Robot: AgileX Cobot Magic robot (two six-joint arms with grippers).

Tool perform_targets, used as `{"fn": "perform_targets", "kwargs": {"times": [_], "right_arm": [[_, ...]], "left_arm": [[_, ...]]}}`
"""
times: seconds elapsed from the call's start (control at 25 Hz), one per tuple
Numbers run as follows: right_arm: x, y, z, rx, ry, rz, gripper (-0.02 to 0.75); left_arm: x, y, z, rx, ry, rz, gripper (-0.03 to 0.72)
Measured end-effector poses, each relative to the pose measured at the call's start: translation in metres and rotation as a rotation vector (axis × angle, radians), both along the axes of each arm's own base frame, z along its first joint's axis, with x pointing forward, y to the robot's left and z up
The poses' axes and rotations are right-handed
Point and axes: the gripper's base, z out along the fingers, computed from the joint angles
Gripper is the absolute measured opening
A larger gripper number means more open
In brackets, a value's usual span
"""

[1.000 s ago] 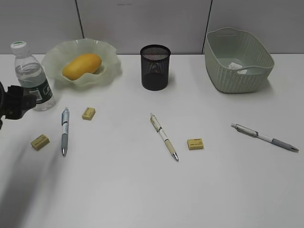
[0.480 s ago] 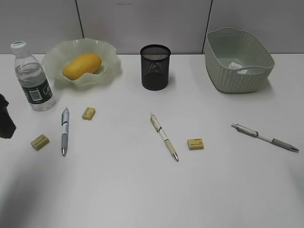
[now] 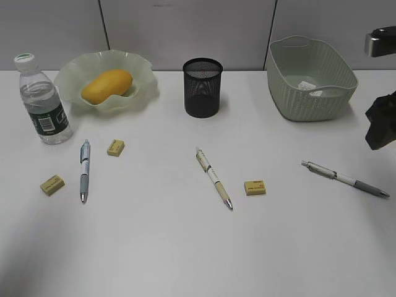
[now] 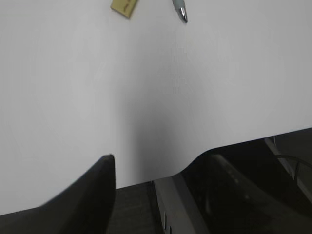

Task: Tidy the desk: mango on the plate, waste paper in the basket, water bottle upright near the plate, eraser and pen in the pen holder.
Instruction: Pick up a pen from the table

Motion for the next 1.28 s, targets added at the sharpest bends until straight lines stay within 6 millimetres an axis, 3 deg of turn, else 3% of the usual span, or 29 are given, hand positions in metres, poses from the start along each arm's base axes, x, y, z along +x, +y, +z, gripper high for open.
{"fn": "perform_targets", "kwargs": {"times": [0.2, 0.48, 0.68, 1.0, 1.28], "right_arm": [[0.019, 0.002, -0.011, -0.058, 0.062, 0.133, 0.487], [0.03, 0.001, -0.011, -0.141, -0.031, 0.319, 0.487], [0.04, 0.002, -0.037, -0.157, 0.034, 0.373, 0.487], [0.053, 0.005, -0.087, -0.164, 0.129, 0.417, 0.487], [0.063, 0.006, -0.115, -0.163, 0.124, 0.429, 0.486]], "left_arm": [[-0.025, 0.005, 0.017, -0.019, -0.103, 0.0, 0.447], [-0.082, 0.016, 0.012, -0.039, -0.273, 0.004, 0.445], [-0.11, 0.021, 0.011, -0.058, -0.374, 0.005, 0.445], [-0.122, 0.023, 0.016, -0.073, -0.426, 0.004, 0.445], [-0.124, 0.023, 0.014, -0.077, -0.403, 0.002, 0.445]]}}
